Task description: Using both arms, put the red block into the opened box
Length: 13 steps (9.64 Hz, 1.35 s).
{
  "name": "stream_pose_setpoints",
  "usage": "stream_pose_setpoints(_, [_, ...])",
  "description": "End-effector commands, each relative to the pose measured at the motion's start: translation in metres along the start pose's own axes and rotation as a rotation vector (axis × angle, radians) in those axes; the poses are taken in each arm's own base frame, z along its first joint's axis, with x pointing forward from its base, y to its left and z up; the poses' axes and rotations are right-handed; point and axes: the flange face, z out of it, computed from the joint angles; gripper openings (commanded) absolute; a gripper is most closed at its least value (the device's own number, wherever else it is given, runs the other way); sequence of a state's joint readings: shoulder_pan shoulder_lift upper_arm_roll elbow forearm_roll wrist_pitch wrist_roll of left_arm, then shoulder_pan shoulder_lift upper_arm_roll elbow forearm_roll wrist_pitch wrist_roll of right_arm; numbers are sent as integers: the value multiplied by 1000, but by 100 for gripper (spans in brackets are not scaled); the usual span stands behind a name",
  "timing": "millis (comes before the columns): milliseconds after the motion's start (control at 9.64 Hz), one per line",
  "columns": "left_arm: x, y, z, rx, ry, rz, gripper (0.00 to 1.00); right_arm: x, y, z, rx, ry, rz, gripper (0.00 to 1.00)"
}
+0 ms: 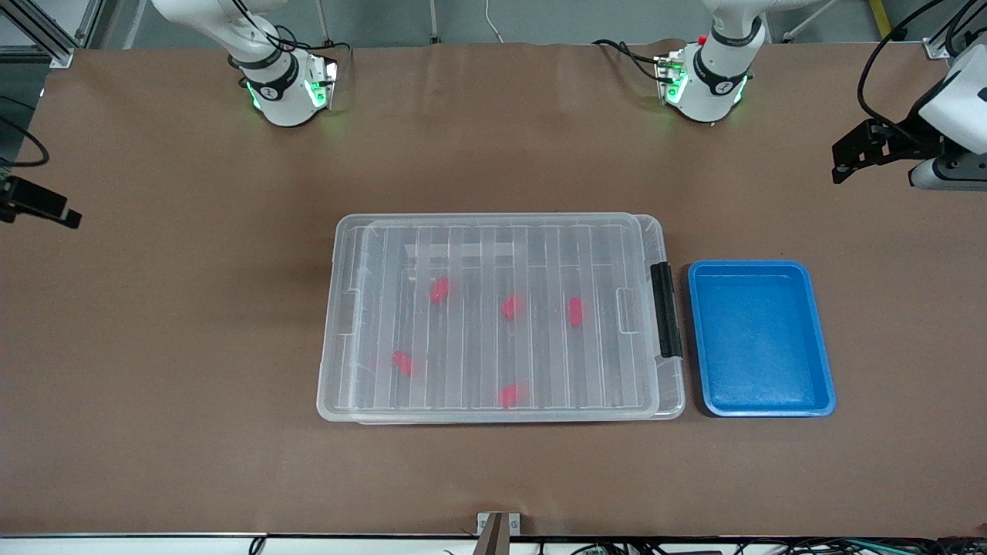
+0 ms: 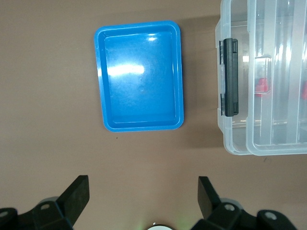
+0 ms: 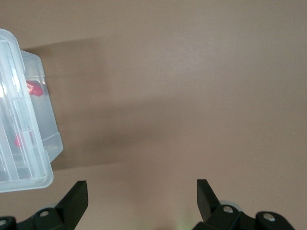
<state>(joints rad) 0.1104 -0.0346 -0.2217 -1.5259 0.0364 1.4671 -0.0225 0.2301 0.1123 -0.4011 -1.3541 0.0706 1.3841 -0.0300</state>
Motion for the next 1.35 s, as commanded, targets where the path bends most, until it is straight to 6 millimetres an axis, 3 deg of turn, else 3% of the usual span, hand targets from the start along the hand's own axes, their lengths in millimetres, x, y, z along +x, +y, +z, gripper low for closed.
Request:
stream_pose_setpoints(0, [-1,-9,10,-11,-29,-4,100,-21,15,-12,-16,-22,22,100])
stream_pose_setpoints(207, [-3,-12,8,-11,-28,-9,100,-32,35,-12,3,-26,49,100])
stream_pose_setpoints(519, [-2,-11,12,-12,-35,-9,100,-39,7,-8,-43,35,-6,100])
stream_pose_setpoints(1244, [1,-8,16,-12,-43,-5,100,-38,12,-18,-60,58,-11,100])
